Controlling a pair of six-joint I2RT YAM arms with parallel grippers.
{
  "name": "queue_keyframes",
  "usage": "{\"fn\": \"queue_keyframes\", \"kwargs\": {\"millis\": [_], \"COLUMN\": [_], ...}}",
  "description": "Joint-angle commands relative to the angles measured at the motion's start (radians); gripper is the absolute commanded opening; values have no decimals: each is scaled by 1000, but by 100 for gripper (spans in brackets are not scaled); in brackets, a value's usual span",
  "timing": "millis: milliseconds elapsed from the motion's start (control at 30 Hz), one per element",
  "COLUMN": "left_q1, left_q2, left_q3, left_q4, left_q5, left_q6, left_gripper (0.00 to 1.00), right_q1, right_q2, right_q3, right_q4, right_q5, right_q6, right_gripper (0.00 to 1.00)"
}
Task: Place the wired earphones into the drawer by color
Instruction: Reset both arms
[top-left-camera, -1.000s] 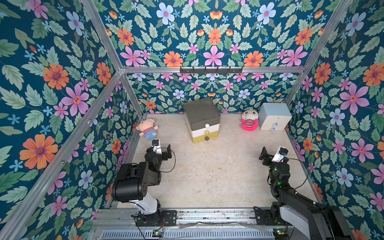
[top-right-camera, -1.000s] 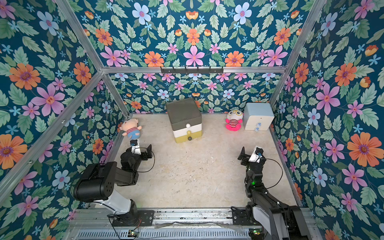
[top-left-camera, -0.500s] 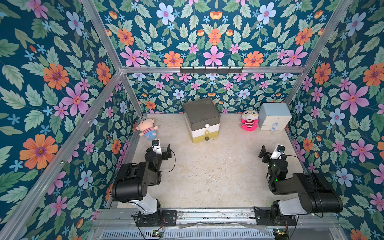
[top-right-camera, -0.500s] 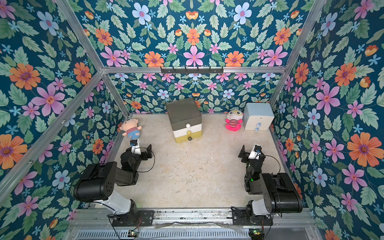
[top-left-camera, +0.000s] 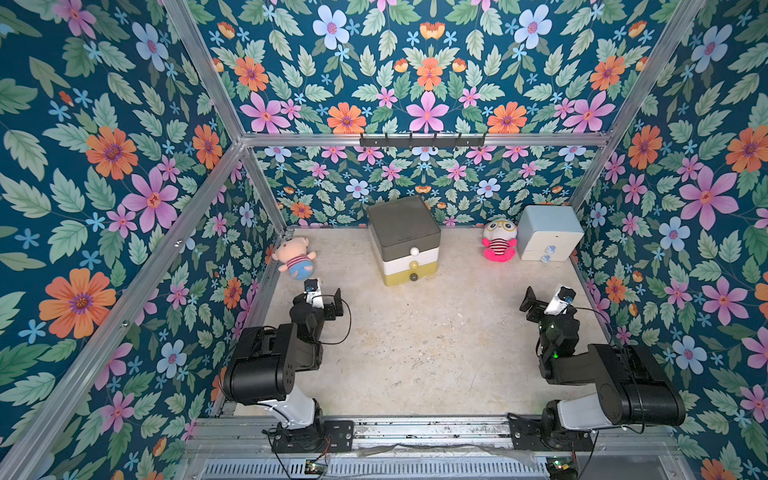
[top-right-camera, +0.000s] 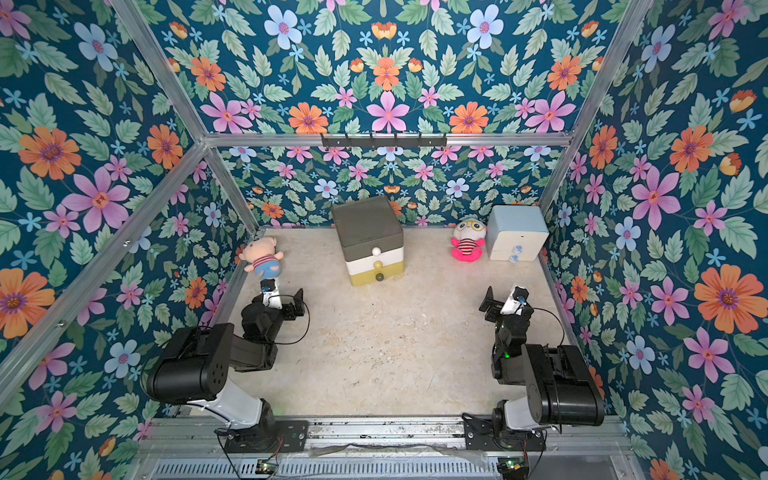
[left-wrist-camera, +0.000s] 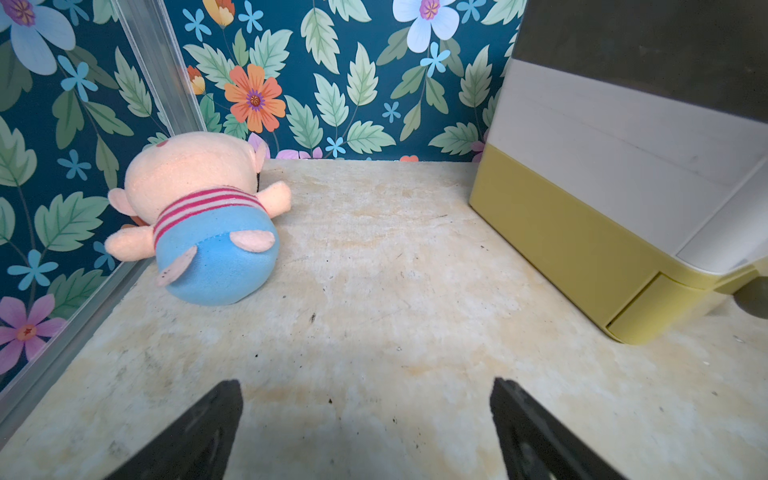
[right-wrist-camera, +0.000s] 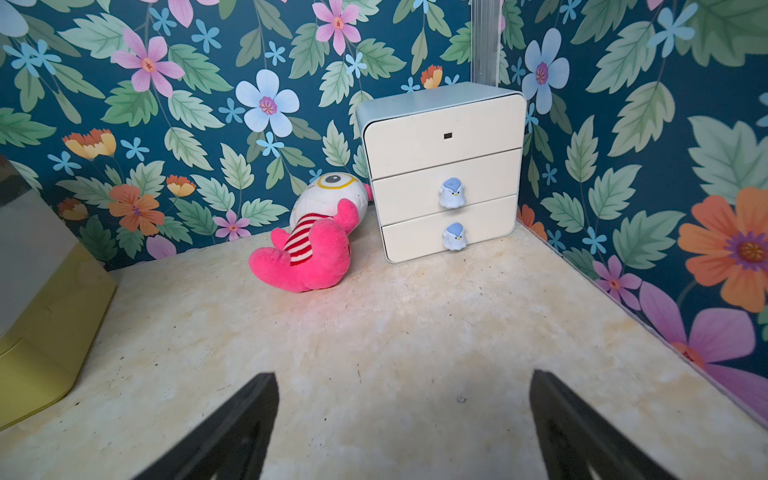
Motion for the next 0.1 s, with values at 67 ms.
{"fn": "queue_keyframes", "kwargs": {"millis": [67], "left_q1": [-11], "left_q2": [-2], "left_q3": [3], "left_q4": [11], "left_q5": [-26], "left_q6": [7], "left_gripper": [99], "right_q1": [0], "right_q2": [1], "right_q3": [1], "right_q4": [17], "right_q5": [-2], "right_q6": [9], "right_gripper": [99]}}
